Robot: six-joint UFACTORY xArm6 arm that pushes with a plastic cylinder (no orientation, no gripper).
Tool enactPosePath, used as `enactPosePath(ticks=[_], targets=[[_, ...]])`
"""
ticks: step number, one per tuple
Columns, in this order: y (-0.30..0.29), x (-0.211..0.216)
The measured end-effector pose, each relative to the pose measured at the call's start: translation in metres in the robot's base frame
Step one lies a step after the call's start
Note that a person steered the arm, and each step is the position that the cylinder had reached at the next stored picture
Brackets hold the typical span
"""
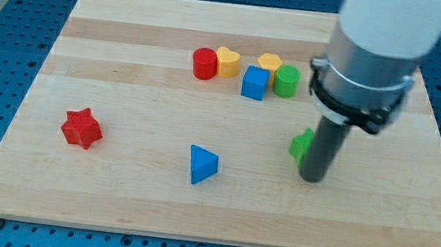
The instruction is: Push the green star to the center of the board
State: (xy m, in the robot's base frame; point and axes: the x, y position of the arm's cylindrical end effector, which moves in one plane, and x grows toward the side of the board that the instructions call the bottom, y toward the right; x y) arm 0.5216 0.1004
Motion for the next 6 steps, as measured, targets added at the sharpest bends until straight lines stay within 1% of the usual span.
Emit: enactPosePath(ticks=[1, 2, 3, 4, 5, 6], targets=[[-0.022, -0.03], [-0.01, -0.013], [0.046, -0.01], [0.066, -0.035], [0.053, -0.058], [-0.002, -0.058]])
